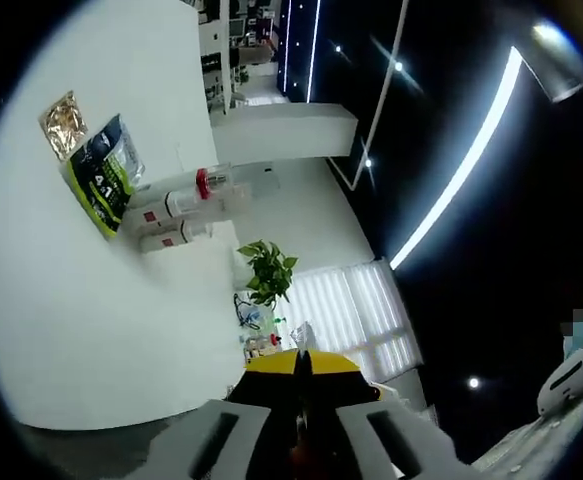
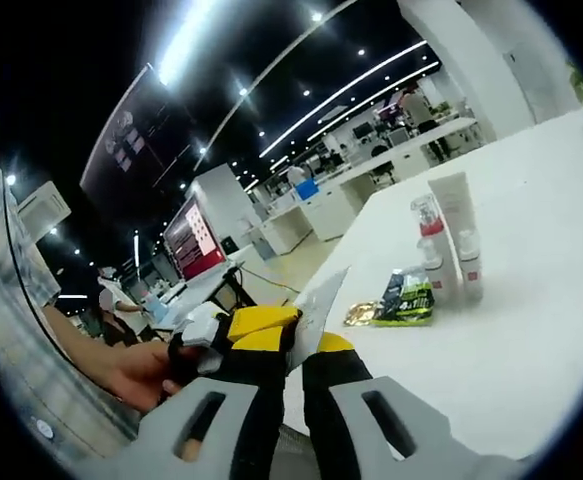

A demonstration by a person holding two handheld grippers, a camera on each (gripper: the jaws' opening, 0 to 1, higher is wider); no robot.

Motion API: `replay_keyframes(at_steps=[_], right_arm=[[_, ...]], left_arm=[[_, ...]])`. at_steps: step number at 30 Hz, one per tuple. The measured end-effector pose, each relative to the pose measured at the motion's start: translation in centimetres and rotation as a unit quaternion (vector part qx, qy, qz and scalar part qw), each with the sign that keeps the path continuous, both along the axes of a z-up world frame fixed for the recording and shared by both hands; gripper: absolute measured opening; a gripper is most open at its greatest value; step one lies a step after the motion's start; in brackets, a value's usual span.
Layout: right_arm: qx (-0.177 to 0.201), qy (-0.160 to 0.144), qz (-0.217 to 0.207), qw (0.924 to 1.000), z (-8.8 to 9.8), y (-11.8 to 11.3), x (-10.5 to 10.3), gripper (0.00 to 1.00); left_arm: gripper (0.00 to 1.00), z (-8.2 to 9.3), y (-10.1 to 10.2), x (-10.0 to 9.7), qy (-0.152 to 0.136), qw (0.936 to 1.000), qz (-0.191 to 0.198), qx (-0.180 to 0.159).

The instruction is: Arrange the skincare products in the storage area until every visible bottle or jar stands upright without overlapping.

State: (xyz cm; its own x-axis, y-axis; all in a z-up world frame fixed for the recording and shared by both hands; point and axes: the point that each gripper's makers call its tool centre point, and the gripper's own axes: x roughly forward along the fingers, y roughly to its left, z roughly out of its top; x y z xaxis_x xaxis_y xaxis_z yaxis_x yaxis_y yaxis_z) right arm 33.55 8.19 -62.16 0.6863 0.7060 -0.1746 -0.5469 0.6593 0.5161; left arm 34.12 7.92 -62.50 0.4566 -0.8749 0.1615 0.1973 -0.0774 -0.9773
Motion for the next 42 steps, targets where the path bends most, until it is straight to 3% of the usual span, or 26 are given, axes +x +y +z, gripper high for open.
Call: replay_keyframes(at_steps=[4,5,14,17,21,25,27,32,36,42], right_arm=[[-0.029,-0.005,0.010,0.9995,-0.7,0.3,0.1,0.11],[-0.032,0.006,0.014,0.9994,-1.0,0.3,0.0,0.12],[-0.010,0.012,-0.002,0.9999,-0.6,-0.8,0.4,0.13],[0.011,0.015,-0.010,0.9998,-0.2,-1.2,0.6,0.11],[0.033,0.030,-0.004,0.9990,-0.1,-1.3,0.5,0.02],[0.081,0.044,0.007,0.9957,0.9,-1.1,0.3,0.00],[0.082,0.043,0.003,0.9957,0.9,-1.4,0.4,0.00],[0.091,0.041,-0.003,0.9950,1.2,-1.6,0.4,0.00],[0.077,0.036,-0.015,0.9963,0.9,-2.0,0.8,0.00],[-0.016,0.002,-0.022,0.9996,-0.5,-1.5,1.1,0.01]], left_arm=[[0.01,-0.3,0.2,0.1,-0.018,0.9990,-0.018,0.038],[0.01,-0.5,0.5,0.3,-0.025,0.9981,-0.022,0.051],[0.00,-0.2,1.8,0.8,-0.077,0.9902,-0.051,0.105],[0.00,-0.3,1.9,0.6,-0.086,0.9882,-0.061,0.112],[0.01,-0.3,1.9,0.3,-0.088,0.9875,-0.067,0.112],[0.06,-0.5,1.7,0.1,-0.079,0.9882,-0.070,0.111],[0.11,-0.8,1.6,-0.3,-0.083,0.9868,-0.075,0.117],[0.11,-1.2,0.9,-1.5,-0.080,0.9860,-0.095,0.111],[0.02,-0.9,1.1,-1.6,-0.072,0.9878,-0.099,0.096],[0.00,-1.3,1.5,-1.5,-0.063,0.9857,-0.107,0.113]])
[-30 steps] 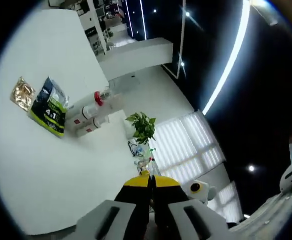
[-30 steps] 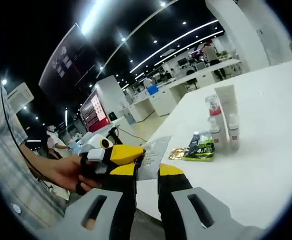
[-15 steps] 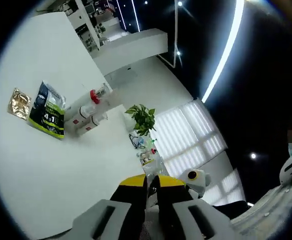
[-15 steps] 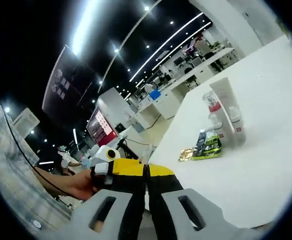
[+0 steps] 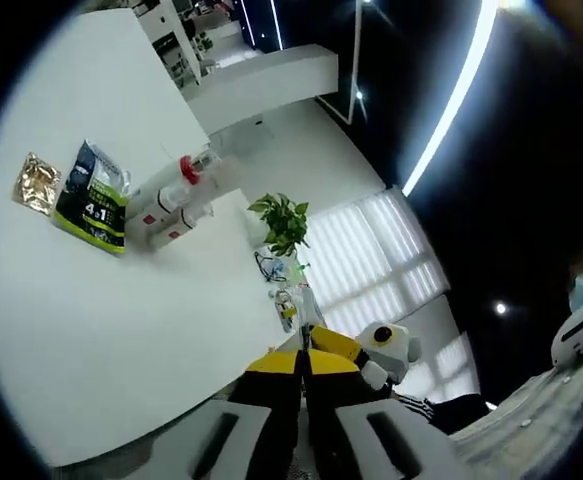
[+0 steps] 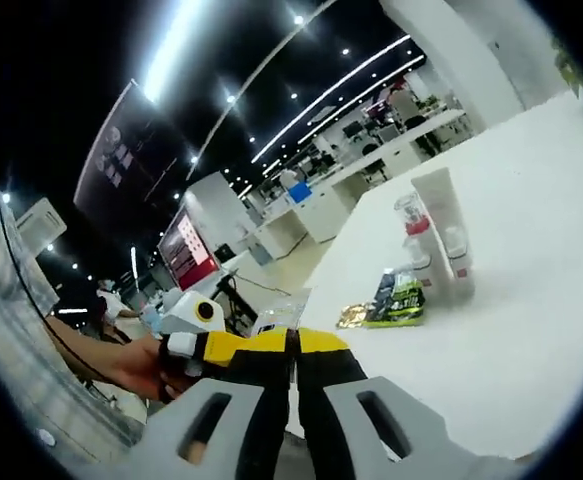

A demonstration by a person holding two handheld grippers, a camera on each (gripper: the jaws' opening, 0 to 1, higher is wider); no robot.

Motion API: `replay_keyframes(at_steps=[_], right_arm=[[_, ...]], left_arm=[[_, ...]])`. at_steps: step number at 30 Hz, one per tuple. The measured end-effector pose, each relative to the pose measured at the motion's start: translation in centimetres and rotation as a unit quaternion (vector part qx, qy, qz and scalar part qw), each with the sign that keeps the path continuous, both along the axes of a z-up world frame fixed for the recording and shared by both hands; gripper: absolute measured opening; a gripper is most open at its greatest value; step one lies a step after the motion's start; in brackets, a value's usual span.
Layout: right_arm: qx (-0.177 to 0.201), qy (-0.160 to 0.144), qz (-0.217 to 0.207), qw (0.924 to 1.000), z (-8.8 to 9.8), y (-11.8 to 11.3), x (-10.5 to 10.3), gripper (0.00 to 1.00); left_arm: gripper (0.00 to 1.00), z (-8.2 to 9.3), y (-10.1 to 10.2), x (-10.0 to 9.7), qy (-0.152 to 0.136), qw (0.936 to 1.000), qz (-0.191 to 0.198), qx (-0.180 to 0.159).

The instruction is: Arrange the skincare products in the storage area until every visible bottle or jar stands upright without overlapping.

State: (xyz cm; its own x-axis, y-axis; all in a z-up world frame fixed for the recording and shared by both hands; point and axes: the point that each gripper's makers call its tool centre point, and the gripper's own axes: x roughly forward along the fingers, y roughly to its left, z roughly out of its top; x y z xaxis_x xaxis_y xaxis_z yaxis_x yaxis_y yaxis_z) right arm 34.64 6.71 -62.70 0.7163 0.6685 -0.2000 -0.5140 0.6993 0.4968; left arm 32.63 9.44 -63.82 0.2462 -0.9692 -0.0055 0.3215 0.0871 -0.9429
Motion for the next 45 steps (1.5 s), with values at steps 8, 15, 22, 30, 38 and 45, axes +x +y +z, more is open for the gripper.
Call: replay_keyframes(at_steps=[8,15,22,30,38,45], right_arm=[[-0.165,-0.059,0.005,0.9846,-2.0,-0.3,0.2,0.21],[-0.298,-0.118,0.007,0.9472,-3.6,0.4,0.3,0.32],[-0.312,-0.109,0.010,0.9436,-4.5,0.2,0.4,0.33],[-0.315,-0.094,0.005,0.9446,-5.1,-0.2,0.6,0.32],[-0.316,-0.082,0.005,0.9452,-5.6,-0.4,0.7,0.31],[-0.318,-0.069,0.010,0.9454,-6.2,-0.3,0.6,0.30]], left_arm=[[0.00,-1.1,1.7,3.0,0.008,0.9993,0.001,0.035],[0.00,-3.5,4.4,7.2,-0.003,0.9954,0.008,0.095],[0.00,-3.8,6.0,12.4,-0.005,0.9930,0.027,0.115],[0.00,-4.5,7.3,18.6,-0.010,0.9882,0.038,0.148],[0.01,-5.9,8.2,23.0,-0.006,0.9810,0.038,0.190],[0.01,-9.0,9.0,24.9,0.039,0.9736,0.029,0.223]])
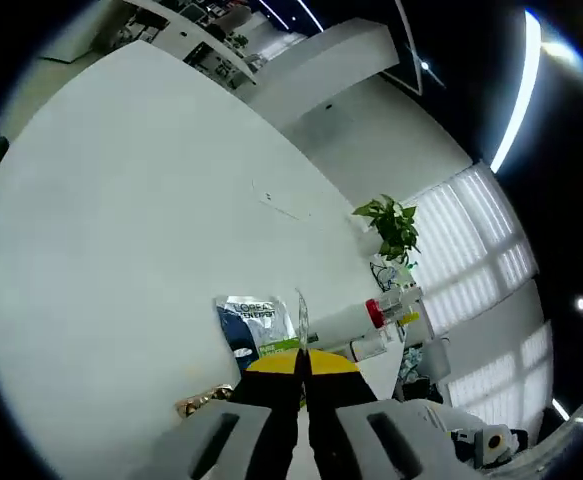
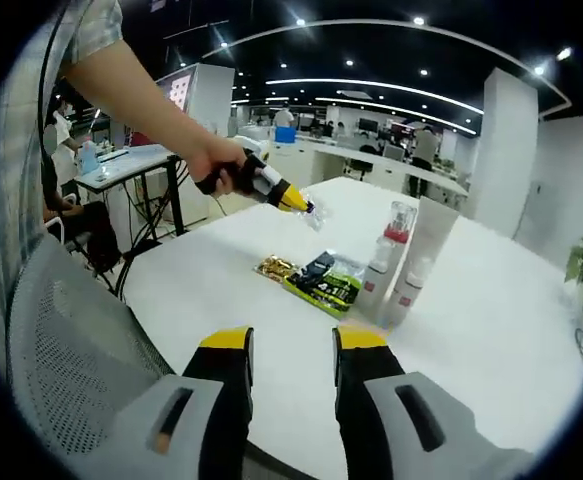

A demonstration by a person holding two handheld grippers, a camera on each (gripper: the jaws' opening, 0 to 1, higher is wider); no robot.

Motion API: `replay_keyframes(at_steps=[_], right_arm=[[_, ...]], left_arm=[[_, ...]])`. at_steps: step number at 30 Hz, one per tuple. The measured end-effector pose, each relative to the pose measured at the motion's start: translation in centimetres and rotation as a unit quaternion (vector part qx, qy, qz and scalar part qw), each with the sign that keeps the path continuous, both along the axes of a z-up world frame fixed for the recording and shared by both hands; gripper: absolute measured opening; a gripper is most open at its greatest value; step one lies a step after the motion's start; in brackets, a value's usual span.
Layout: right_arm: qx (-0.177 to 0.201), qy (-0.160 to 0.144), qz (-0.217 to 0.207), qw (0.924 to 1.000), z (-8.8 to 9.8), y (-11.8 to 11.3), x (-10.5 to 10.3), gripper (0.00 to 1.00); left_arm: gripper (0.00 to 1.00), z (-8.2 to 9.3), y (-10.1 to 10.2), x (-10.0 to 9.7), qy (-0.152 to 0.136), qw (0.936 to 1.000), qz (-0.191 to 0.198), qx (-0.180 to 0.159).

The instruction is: Arrange the skincare products in the storage area until every visible bottle or jar stands upright without overlapping.

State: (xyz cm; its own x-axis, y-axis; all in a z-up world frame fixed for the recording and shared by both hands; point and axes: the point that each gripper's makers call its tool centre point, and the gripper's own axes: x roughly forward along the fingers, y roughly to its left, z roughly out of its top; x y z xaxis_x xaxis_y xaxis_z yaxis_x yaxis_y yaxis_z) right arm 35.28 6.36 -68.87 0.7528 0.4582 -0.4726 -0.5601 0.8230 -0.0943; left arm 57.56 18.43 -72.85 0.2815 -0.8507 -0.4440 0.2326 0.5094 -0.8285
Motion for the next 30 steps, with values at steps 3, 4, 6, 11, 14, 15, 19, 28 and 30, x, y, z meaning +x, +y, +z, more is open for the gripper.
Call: replay_keyframes(at_steps=[3,4,6,11,14,15,19,28,30], right_arm=[[-0.001,0.003,-0.001,1.0000,-0.1,0.0,0.0,0.30],[-0.002,0.005,-0.002,1.0000,-0.2,-0.1,0.0,0.30],[-0.005,0.004,-0.003,1.0000,-0.3,-0.2,0.1,0.30],[-0.005,0.008,-0.006,0.9999,-0.5,-0.3,0.1,0.30],[-0.007,0.007,-0.006,0.9999,-0.5,-0.3,0.1,0.29],[-0.007,0.008,-0.006,0.9999,-0.5,-0.3,0.1,0.29],[-0.009,0.011,-0.006,0.9999,-0.6,-0.3,0.1,0.29],[-0.009,0.008,-0.007,0.9999,-0.5,-0.4,0.1,0.26],[-0.008,0.008,-0.006,0.9999,-0.5,-0.4,0.1,0.26]], left_arm=[[0.01,-1.3,0.3,0.3,0.016,0.9999,-0.002,0.004],[0.01,-1.6,0.4,0.3,0.018,0.9998,-0.002,0.007],[0.01,-2.3,0.5,0.4,0.032,0.9995,-0.001,0.008],[0.01,-4.2,1.2,0.9,0.052,0.9980,0.009,0.034],[0.01,-5.0,1.2,0.7,0.069,0.9969,0.008,0.036],[0.01,-5.3,1.3,0.7,0.070,0.9966,0.005,0.044],[0.01,-6.4,1.2,0.6,0.077,0.9953,-0.004,0.059],[0.04,-7.7,2.0,1.3,0.065,0.9902,-0.016,0.122],[0.04,-7.8,2.2,1.3,0.064,0.9887,-0.022,0.133]])
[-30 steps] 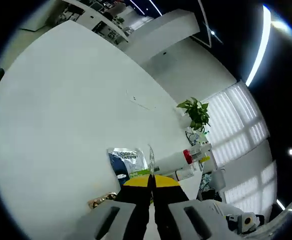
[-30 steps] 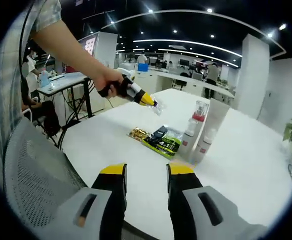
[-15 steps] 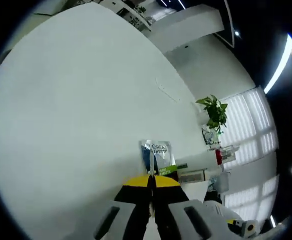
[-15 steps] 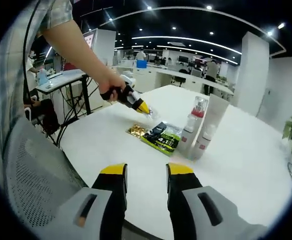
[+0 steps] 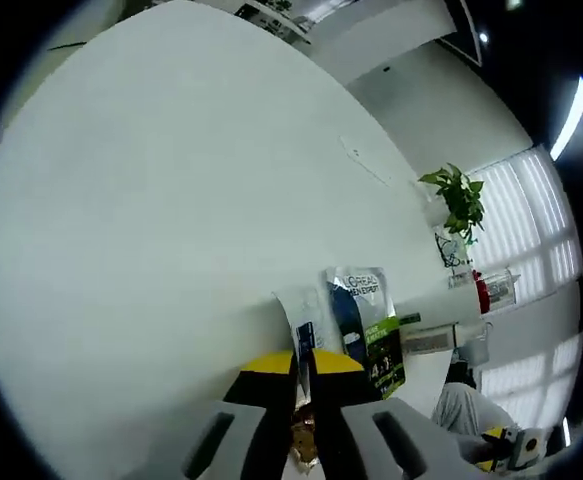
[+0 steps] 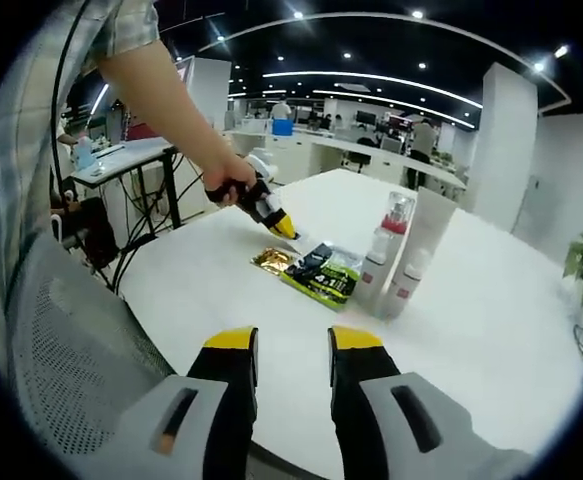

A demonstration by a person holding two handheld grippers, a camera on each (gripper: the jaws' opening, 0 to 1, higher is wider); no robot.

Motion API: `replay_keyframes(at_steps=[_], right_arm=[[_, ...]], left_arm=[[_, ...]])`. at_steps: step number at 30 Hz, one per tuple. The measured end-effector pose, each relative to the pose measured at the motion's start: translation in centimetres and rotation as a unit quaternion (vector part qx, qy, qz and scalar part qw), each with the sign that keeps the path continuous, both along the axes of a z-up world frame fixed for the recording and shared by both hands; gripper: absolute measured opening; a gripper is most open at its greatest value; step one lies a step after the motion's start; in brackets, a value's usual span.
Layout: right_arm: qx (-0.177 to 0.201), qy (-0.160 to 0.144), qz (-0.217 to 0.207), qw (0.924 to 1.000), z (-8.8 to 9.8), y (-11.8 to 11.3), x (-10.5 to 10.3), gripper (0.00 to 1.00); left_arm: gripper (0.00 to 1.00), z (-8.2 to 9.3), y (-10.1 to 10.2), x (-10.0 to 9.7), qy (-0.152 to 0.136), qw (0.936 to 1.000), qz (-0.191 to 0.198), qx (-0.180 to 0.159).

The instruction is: Arrange the skincare products in the storage area until every visible bottle or jar stands upright without overlapping.

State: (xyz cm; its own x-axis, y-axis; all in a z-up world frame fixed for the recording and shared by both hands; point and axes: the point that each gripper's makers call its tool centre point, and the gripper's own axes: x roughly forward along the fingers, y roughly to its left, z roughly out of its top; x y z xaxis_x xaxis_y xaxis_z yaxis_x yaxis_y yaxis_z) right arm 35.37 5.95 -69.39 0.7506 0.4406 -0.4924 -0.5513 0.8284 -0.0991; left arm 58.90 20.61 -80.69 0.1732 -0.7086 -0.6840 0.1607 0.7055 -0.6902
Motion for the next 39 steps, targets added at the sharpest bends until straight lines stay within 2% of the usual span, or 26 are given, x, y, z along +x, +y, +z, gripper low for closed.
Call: replay_keyframes(at_steps=[3,4,11,20,27,30,32,34,35,36,37,38,39], right_arm=[[-0.002,0.002,0.002,1.0000,-0.1,0.1,0.0,0.26],[-0.001,0.001,0.003,1.0000,-0.1,0.1,0.0,0.26],[-0.001,-0.001,0.001,1.0000,0.0,0.0,0.0,0.26],[-0.006,-0.009,0.001,0.9999,0.2,-0.1,0.0,0.28],[-0.005,-0.013,0.001,0.9999,0.4,0.0,0.1,0.29],[-0.007,-0.013,0.001,0.9999,0.3,0.0,0.1,0.31],[-0.004,-0.019,0.001,0.9998,0.6,0.0,0.1,0.31],[0.001,-0.021,-0.003,0.9998,0.8,-0.1,0.2,0.33],[0.002,-0.022,-0.003,0.9998,0.8,-0.1,0.2,0.33],[0.004,-0.024,-0.004,0.9997,0.9,-0.1,0.2,0.34],[0.005,-0.026,-0.005,0.9996,1.0,-0.1,0.3,0.35],[0.007,-0.028,-0.006,0.9996,1.1,-0.1,0.3,0.36],[0.008,-0.031,-0.006,0.9995,1.2,-0.2,0.3,0.36]], left_arm=[[0.07,-0.6,0.7,-0.2,-0.003,0.9986,-0.033,0.043],[0.07,-0.4,0.7,-0.1,-0.011,0.9978,-0.048,0.046],[0.10,0.0,1.1,0.5,-0.007,0.9965,-0.035,0.076],[0.15,0.0,1.4,0.4,-0.014,0.9915,-0.050,0.120],[0.30,0.0,2.5,0.4,-0.034,0.9804,-0.075,0.179],[0.31,1.2,2.7,0.7,-0.057,0.9806,-0.063,0.176],[0.31,2.9,1.8,1.1,-0.085,0.9843,-0.046,0.148],[0.31,5.1,0.8,0.7,-0.119,0.9834,-0.053,0.126],[0.31,6.0,0.6,0.7,-0.142,0.9798,-0.059,0.128],[0.31,7.4,0.2,0.5,-0.180,0.9721,-0.075,0.131],[0.31,8.4,-0.2,0.2,-0.197,0.9688,-0.081,0.127],[0.31,10.1,-0.9,-0.1,-0.227,0.9639,-0.080,0.114],[0.31,11.1,-1.2,-0.4,-0.241,0.9615,-0.079,0.105]])
